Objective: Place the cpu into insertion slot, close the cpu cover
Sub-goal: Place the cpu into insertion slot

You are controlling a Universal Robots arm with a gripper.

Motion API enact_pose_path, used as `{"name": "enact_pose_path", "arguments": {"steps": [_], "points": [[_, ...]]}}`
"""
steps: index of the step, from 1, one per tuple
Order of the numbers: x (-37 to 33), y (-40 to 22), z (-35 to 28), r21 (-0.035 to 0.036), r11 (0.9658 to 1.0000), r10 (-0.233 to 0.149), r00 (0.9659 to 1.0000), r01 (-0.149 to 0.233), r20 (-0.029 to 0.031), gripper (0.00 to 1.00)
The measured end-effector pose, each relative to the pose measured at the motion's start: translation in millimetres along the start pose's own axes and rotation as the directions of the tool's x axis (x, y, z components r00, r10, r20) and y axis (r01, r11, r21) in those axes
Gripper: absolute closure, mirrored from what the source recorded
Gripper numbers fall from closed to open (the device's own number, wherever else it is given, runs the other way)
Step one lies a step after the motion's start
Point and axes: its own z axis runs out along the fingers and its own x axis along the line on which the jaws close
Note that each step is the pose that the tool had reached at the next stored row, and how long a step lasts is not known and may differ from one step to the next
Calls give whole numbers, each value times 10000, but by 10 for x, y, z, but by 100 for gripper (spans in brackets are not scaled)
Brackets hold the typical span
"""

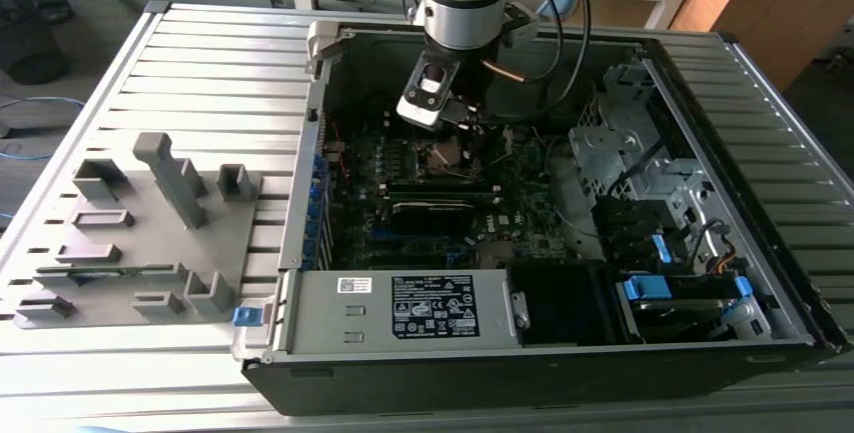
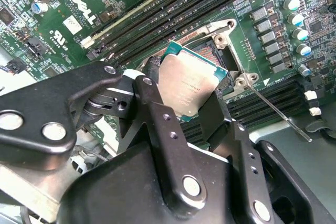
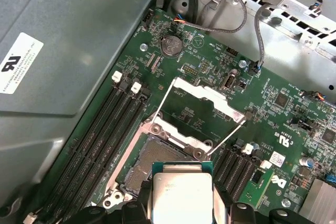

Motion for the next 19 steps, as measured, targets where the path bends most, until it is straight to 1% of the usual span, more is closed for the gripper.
{"name": "enact_pose_path", "arguments": {"steps": [2, 3, 6, 7, 13, 14, 16, 19], "points": [[0, 0, 1, 2, 10000, 47, 10000, -47, 4, 46], [0, 0, 2, 5, 9999, 132, 9999, -132, 11, 46], [0, 0, 4, 23, 9985, 554, 9985, -554, 49, 46], [0, -1, 4, 27, 9980, 634, 9980, -634, 56, 46], [0, 0, 5, 27, 9978, 658, 9978, -658, 59, 46], [0, 0, 6, 27, 9975, 707, 9975, -707, 63, 46], [1, 0, 8, 34, 9957, 923, 9957, -923, 82, 46], [0, -1, 11, 53, 9898, 1420, 9898, -1421, 128, 46]]}}
